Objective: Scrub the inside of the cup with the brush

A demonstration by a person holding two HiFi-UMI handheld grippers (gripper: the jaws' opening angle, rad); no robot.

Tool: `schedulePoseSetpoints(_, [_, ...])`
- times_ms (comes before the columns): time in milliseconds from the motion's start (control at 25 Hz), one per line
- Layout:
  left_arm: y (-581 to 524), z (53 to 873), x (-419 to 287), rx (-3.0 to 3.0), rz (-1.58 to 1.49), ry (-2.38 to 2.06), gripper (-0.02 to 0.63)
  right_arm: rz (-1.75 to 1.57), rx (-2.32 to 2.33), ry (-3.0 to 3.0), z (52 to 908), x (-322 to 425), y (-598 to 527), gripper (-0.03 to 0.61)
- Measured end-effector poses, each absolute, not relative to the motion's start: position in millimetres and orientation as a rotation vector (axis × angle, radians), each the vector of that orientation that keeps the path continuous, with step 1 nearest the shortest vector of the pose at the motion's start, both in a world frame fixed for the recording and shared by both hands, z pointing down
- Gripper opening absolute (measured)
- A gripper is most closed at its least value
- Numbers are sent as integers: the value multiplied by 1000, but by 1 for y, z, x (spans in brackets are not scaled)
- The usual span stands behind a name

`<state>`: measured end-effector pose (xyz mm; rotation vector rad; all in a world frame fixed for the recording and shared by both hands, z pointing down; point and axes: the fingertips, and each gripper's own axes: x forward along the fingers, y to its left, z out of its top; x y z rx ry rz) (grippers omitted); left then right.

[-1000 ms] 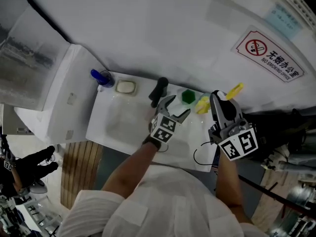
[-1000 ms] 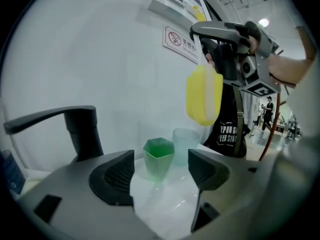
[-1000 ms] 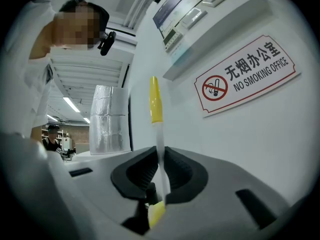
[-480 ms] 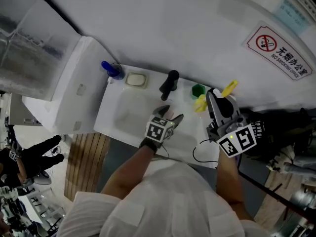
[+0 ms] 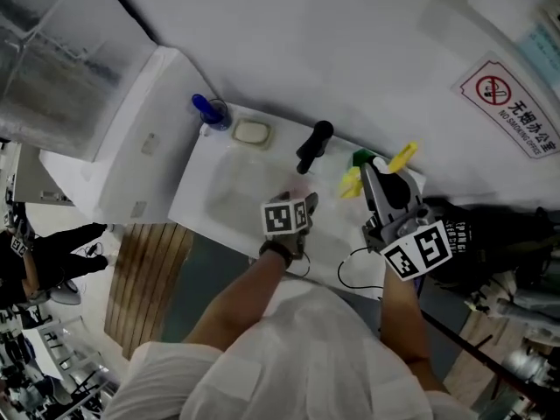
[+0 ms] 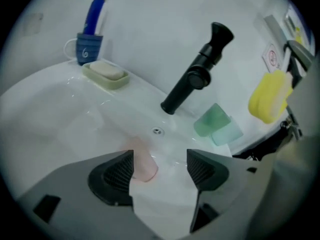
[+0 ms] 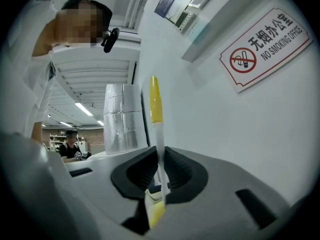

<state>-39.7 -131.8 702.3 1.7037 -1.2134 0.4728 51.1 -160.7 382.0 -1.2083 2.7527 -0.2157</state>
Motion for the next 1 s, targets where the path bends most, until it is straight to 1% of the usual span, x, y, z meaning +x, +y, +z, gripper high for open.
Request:
schedulePoseSetpoints(200, [-133,726,-56,1497,421,-1378,339,-220,-1189,2779,382,47,-162,40])
schedulePoseSetpoints(520, [-150,755,-74,1361,400,-1569,353,-231,-1188,2823,384,50,-169,40])
schedulePoseSetpoints(840, [-163,783,-93,1256,424,-1604,357,-267,-1199,2840,394,52,-178,40])
schedulePoseSetpoints(1000, [-166,791,-91,1282,450,-1574,359,-282,-1208,2843,397,54,-179,40])
